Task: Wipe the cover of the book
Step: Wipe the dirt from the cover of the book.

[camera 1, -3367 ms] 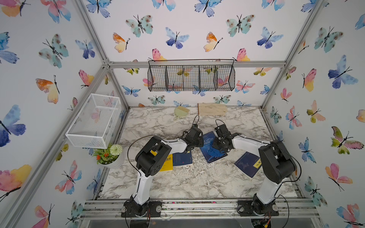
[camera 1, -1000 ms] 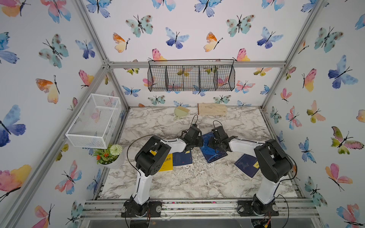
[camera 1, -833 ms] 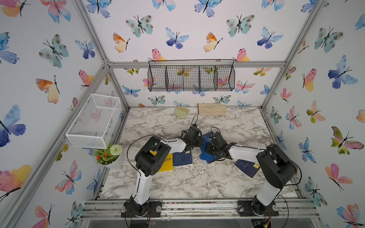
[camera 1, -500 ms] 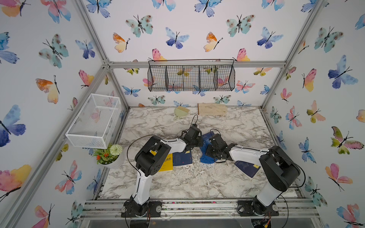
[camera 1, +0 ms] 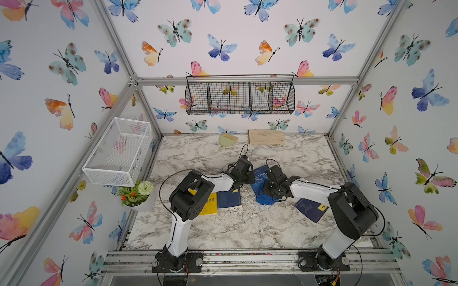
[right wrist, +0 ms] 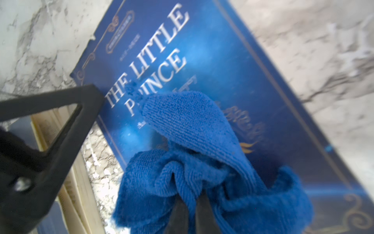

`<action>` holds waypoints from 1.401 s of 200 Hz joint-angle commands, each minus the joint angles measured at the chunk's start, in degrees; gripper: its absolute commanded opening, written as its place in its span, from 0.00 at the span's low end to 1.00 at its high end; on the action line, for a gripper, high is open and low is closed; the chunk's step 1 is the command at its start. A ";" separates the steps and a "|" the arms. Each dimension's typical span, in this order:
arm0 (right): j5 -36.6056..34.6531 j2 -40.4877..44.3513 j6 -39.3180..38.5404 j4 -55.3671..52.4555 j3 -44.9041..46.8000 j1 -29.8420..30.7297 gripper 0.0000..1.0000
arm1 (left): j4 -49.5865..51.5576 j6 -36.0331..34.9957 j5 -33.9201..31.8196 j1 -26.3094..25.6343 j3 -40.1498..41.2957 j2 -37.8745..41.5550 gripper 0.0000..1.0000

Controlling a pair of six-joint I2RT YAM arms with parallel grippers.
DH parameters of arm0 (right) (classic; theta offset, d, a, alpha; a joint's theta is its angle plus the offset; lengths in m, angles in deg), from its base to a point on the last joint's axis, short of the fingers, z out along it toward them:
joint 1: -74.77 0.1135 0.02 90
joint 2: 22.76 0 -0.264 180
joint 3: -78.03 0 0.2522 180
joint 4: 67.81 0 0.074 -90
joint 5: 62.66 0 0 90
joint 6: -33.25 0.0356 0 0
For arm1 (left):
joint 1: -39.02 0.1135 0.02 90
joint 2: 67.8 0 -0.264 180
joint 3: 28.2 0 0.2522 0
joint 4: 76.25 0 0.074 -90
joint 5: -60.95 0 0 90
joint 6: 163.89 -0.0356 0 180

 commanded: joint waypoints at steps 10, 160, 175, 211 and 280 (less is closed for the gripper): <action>-4.20 -3.98 -2.98 -17.11 4.80 -3.21 0.02 | 7.19 -0.31 -0.21 -0.12 1.04 -1.86 0.33; -2.32 -28.56 -9.87 -22.17 -26.98 -10.39 0.01 | 7.13 -0.31 0.00 -0.45 0.94 -2.13 0.34; -2.10 -30.13 -9.92 -22.63 -28.41 -10.39 0.01 | 7.13 -0.31 -0.01 -0.45 0.94 -2.14 0.34; -4.51 -24.75 -9.88 -20.25 -18.44 -10.39 0.01 | 7.22 -0.31 -0.15 -0.45 0.94 -2.06 0.34; -9.53 -5.63 -6.72 -17.74 6.39 -10.30 0.01 | 7.37 -0.23 0.30 -0.45 0.68 -2.30 0.34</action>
